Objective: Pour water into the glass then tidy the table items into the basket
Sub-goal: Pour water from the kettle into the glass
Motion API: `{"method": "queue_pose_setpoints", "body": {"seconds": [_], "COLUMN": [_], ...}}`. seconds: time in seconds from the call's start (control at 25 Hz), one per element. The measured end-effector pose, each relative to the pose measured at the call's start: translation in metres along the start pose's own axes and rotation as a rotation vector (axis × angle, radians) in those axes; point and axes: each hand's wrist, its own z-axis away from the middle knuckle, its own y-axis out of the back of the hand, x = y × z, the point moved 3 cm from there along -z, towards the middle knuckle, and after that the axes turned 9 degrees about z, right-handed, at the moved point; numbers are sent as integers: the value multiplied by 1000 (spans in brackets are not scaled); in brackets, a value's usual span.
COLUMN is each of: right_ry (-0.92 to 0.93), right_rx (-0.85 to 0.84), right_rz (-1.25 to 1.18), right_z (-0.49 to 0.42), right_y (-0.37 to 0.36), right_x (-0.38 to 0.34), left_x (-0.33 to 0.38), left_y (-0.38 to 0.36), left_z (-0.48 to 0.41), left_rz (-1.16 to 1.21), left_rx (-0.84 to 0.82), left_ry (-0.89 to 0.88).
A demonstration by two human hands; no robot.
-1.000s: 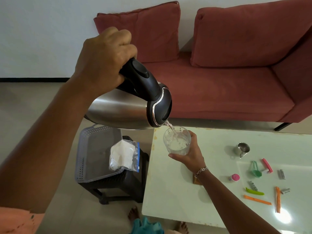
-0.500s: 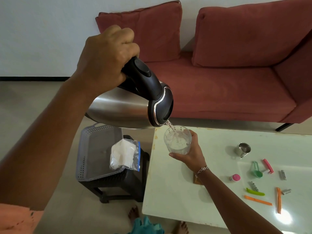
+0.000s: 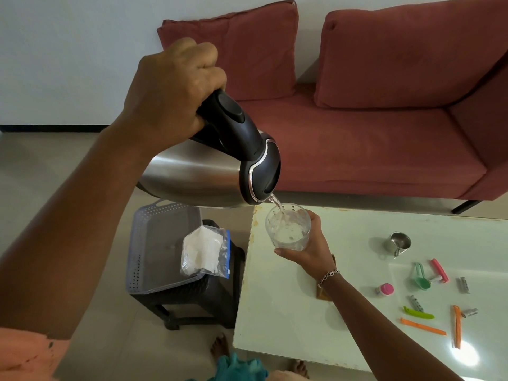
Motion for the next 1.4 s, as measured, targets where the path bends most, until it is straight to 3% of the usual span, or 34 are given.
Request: {"method": "queue_pose_setpoints", "body": {"seconds": [0.4,0.84,1.0,1.2,1.4], "right_ry": [46,90,104,111,125], "right_rx": [15,15,0,-18,-49], "right_rz": [-38,-84,-105,-100,-102], "right_z": [-6,-24,-36,-54,-73], "right_y": [0,-14,-28,-57,-90], "right_x": [-11,-29,-37,-46,-62], "left_x": [-10,-48,-63,-85,-109], "left_y": [-13,-43,-49,-60,-91], "left_z": [20,91,133,191,260], "left_rz": [76,321,304,73,190], "left_rx": [84,258,362,380,372], "left_ry": [125,659,937,1409,1802]}}
